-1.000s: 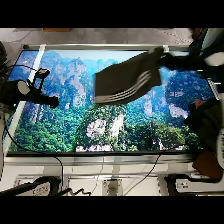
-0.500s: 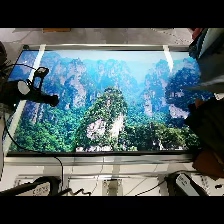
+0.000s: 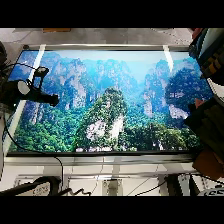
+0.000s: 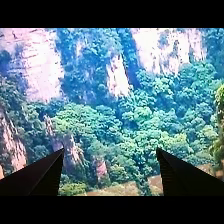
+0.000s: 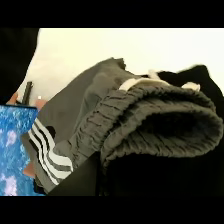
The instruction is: Fold the clothes and pants, and hang the long-sleeved shirts on hangers.
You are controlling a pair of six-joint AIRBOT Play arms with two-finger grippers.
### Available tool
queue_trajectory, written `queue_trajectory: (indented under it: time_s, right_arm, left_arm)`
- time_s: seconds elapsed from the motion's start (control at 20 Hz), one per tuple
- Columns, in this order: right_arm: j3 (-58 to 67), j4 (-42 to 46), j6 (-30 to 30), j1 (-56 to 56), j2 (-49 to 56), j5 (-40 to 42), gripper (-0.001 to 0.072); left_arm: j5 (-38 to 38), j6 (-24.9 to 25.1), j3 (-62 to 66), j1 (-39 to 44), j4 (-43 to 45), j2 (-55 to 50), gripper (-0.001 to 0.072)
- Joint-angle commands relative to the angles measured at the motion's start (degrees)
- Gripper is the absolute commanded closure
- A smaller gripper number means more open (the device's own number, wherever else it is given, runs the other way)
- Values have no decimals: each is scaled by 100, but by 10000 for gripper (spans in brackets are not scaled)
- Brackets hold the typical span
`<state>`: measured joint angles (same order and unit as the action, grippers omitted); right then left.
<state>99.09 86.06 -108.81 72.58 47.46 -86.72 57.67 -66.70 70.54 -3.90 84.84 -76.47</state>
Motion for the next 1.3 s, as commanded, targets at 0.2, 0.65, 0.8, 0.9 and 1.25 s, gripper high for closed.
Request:
queue_trajectory:
  time_s: [0.2,0.65,0.8,0.9,1.25]
  right_arm:
    - [7,-1217,-1996,177,-164,-223,687]
    - [7,-1104,-3272,177,-195,-219,26]
    - [-11,-1762,-1585,48,-109,332,191]
    - [-11,-2837,-660,-299,31,763,244]
    - [-13,-4387,2507,-3707,944,483,290]
  left_arm:
    - [-2,2,0,-4,0,2,53]
    - [0,2,0,-4,0,2,53]
    - [-2,2,0,-4,2,2,53]
    - [-2,2,0,-4,0,2,53]
    - [-2,2,0,-4,2,2,53]
